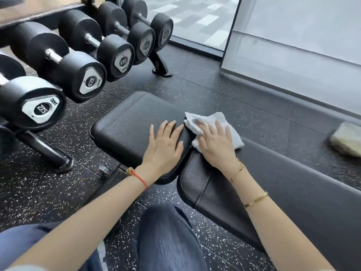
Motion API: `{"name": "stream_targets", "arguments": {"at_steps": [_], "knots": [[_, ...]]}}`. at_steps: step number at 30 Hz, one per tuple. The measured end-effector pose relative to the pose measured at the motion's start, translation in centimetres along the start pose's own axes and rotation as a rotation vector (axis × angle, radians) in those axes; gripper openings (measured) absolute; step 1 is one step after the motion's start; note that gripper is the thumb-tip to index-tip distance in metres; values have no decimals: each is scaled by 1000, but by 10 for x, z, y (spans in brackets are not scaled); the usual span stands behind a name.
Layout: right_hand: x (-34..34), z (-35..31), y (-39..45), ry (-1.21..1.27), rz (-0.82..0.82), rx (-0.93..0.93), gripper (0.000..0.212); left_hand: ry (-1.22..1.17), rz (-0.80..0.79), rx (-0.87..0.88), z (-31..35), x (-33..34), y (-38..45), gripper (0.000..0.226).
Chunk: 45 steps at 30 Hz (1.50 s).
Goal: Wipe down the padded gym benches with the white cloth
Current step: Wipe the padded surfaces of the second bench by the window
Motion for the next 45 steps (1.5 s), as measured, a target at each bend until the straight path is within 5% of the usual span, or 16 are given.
{"name": "stream_targets", "arguments": {"at_steps": [6, 13, 19, 28, 45], "knots": [[14, -10, -50, -26, -40, -176, 58, 34, 18, -6, -3, -2, -1, 53], [1, -7, 10, 40, -30, 48, 54, 29, 20, 7, 0, -7, -4, 54], [6, -10, -75, -34, 37, 0, 55, 28, 67, 31, 2, -6, -7, 49], [-11, 98, -114, 39, 61, 385, 51, -161, 57, 244, 83, -11, -17, 42], [0, 102, -87, 73, 77, 498, 51, -136, 27, 249, 117, 16, -27, 49]]}}
Point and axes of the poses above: each hand's wrist, its own y-axis towards the middle knuckle, its own x-axis out of the palm, z = x × y, the point moved 8 cm from there along y, towards the middle knuckle, and after that the axes turned 6 degrees about x, right-handed, at the moved point
